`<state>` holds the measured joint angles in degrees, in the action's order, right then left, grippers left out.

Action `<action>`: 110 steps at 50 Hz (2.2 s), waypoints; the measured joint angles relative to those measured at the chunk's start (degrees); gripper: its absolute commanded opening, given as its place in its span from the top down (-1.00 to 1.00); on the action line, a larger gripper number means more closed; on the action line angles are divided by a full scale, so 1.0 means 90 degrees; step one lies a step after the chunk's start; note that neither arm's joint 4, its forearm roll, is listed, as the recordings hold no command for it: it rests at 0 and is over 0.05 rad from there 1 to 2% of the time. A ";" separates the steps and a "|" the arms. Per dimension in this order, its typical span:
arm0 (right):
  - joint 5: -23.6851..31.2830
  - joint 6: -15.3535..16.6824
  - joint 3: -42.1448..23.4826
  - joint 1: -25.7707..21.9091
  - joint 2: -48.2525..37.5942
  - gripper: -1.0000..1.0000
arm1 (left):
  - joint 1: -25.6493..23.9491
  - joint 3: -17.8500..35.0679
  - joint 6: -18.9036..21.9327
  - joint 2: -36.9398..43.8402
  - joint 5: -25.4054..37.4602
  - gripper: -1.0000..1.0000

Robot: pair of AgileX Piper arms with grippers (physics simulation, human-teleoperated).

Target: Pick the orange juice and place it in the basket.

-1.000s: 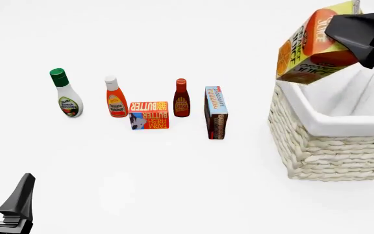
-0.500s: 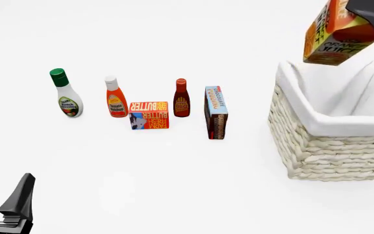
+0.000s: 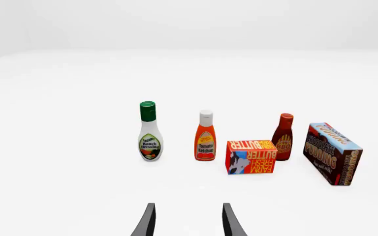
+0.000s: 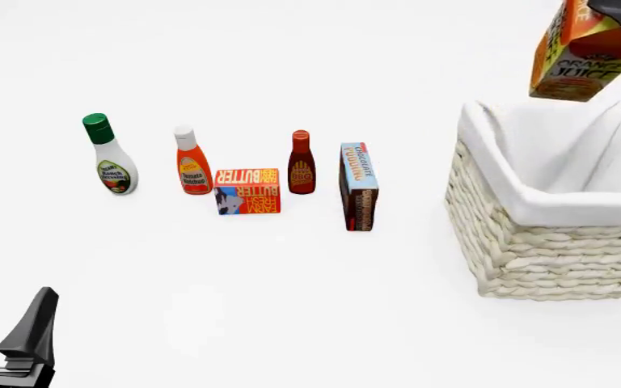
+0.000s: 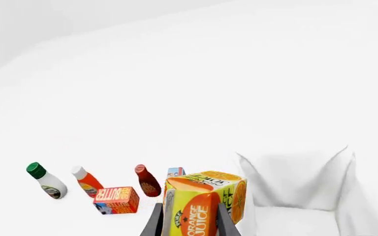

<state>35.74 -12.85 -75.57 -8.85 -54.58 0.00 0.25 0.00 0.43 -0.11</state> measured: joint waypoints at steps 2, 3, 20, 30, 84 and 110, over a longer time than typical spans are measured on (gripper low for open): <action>-0.0050 0.0001 0.0028 0.0070 -0.0042 1.00 | 0.0000 0.0000 0.0000 0.0000 0.0000 -1.00; -0.0083 -0.0003 0.0050 0.0106 -0.0062 1.00 | 0.0000 0.0000 0.0000 0.0000 0.0000 -1.00; -0.0682 -0.0115 0.0622 0.0678 -0.0285 1.00 | 0.0000 0.0000 0.0000 0.0000 0.0000 -1.00; -0.0841 -0.0161 0.0902 0.1019 -0.0245 1.00 | 0.0000 0.0000 0.0000 0.0000 0.0000 -1.00; -0.2128 -0.0286 0.1905 0.1678 -0.1257 1.00 | 0.0000 0.0000 0.0000 0.0000 0.0000 -1.00; -0.2675 -0.0286 0.2118 0.1738 -0.1935 1.00 | 0.0000 0.0000 0.0000 0.0000 0.0000 -1.00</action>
<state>11.66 -15.42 -56.51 6.80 -71.99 0.00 0.25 0.00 0.43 -0.11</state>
